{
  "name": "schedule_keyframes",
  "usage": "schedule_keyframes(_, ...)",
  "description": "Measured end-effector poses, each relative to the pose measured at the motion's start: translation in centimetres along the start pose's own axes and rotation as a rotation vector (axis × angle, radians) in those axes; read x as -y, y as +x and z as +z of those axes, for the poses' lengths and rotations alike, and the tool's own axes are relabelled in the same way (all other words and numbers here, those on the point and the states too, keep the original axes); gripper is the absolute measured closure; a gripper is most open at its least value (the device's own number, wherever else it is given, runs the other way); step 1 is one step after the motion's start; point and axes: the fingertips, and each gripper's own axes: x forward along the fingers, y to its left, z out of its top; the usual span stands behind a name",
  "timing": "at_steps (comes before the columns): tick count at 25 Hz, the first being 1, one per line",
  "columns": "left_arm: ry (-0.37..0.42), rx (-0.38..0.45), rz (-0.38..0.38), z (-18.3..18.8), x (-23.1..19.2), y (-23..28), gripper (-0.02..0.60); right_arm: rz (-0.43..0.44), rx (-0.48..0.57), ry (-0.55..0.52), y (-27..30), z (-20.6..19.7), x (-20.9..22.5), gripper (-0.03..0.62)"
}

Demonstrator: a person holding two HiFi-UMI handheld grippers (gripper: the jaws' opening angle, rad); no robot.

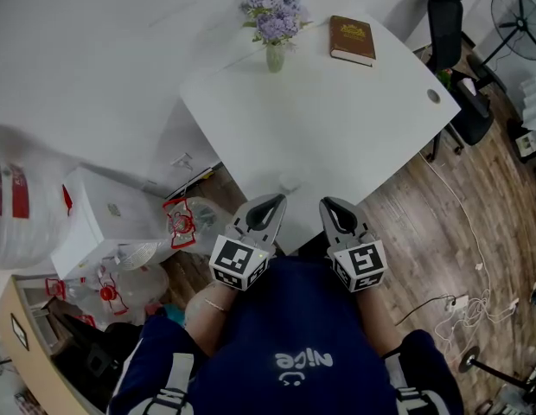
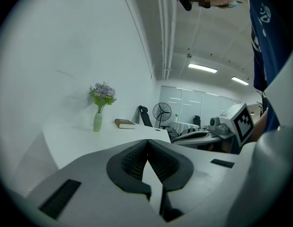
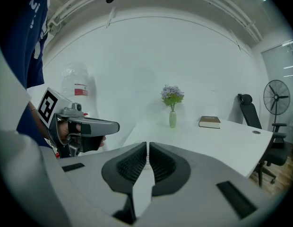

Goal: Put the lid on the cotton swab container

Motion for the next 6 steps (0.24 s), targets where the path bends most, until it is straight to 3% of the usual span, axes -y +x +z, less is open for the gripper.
schedule_keyframes(6,0.009,-0.012,0.001,-0.2,0.32,-0.02,0.562,0.007,0.009,0.0,-0.13,0.15,-0.03,0.539)
